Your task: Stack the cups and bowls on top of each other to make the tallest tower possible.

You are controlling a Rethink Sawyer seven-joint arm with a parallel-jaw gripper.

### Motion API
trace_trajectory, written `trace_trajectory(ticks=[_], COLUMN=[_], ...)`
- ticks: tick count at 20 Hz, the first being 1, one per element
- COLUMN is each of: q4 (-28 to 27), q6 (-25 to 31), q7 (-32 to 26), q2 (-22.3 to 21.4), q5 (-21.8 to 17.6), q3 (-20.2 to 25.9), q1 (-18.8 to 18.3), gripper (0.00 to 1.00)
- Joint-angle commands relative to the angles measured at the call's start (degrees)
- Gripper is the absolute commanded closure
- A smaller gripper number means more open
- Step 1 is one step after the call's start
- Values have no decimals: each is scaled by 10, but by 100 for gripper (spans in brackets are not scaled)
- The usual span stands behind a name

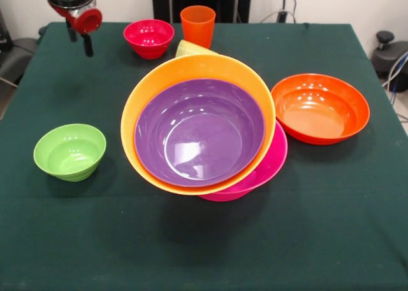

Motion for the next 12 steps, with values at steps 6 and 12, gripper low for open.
trace_trajectory(ticks=[6, 12], q4=[52, 72], q6=[-44, -47], q7=[296, 350], q2=[27, 36], q5=[159, 242], q3=[-88, -110], q1=[130, 164], gripper=[0, 0])
